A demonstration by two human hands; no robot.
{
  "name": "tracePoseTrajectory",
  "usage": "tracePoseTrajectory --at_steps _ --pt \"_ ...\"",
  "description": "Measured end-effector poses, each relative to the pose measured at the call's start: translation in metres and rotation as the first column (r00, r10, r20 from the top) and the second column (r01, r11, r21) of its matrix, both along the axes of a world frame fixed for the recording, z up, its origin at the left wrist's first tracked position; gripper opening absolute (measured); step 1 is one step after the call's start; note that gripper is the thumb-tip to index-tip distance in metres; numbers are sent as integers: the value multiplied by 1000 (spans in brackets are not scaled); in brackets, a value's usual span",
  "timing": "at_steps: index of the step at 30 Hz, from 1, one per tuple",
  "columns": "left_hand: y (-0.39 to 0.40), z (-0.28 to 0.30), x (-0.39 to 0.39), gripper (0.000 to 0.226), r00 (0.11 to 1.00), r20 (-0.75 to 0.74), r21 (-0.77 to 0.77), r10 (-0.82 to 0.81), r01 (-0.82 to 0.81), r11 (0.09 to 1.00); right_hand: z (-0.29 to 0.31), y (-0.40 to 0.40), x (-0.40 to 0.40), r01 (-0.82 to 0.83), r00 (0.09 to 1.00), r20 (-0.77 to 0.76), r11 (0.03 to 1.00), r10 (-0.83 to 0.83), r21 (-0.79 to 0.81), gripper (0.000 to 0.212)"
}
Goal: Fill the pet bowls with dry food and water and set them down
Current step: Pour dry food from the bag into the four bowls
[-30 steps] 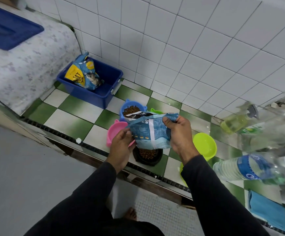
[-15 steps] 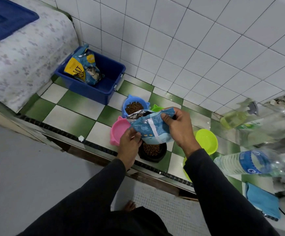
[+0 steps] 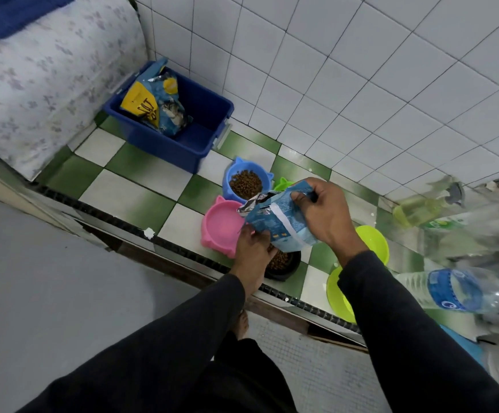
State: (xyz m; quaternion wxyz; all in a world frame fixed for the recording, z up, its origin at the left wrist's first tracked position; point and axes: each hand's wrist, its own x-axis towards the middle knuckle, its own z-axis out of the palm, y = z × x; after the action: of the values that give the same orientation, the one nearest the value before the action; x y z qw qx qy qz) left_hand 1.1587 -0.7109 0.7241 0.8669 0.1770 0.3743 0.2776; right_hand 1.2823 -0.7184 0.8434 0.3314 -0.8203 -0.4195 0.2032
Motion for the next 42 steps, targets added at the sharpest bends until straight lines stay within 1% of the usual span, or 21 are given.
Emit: tracePoseTrajectory --at_steps 2,4,6,10,12,16,20,25,30,36,39,42 --pt "1 1 0 45 1000 -26 -21 16 -16 1000 -1 3 1 -32 999 33 999 33 -32 11" --pt "4 5 -1 46 999 26 -75 22 -20 997 -1 8 1 -59 996 62 996 63 -59 13" --pt "6 7 -1 42 999 19 -93 26 -25 995 -3 12 1 -77 992 90 993 85 -86 16" --pt "8 9 -1 43 1000 -13 -124 17 -19 992 -6 20 -1 -98 982 144 983 121 -154 10" --pt "9 5 -1 41 1000 -9 -141 7 -8 990 -6 23 -2 -113 973 179 976 147 -187 10" --pt "9 -3 -1 39 1000 -5 -185 -8 7 983 -6 30 -7 -144 958 216 966 191 -215 12" --pt "9 -6 0 38 1000 21 -230 10 -4 973 -5 37 -12 -173 936 260 955 236 -242 13" --pt "10 -8 0 35 999 43 -272 17 -5 962 -5 44 -18 -164 923 290 942 251 -293 18" --pt "11 -11 -2 33 998 56 -305 18 -1 952 -4 48 -24 -185 904 314 926 291 -328 18" --pt "10 -11 -4 29 998 66 -321 -8 29 946 -7 52 -28 -208 864 367 909 344 -362 22" --pt "9 -11 -5 30 998 65 -316 -20 40 948 -10 53 -29 -199 858 379 905 347 -377 22" --pt "9 -12 -6 26 997 65 -312 -28 47 949 -13 53 -31 -188 863 377 908 335 -375 21"
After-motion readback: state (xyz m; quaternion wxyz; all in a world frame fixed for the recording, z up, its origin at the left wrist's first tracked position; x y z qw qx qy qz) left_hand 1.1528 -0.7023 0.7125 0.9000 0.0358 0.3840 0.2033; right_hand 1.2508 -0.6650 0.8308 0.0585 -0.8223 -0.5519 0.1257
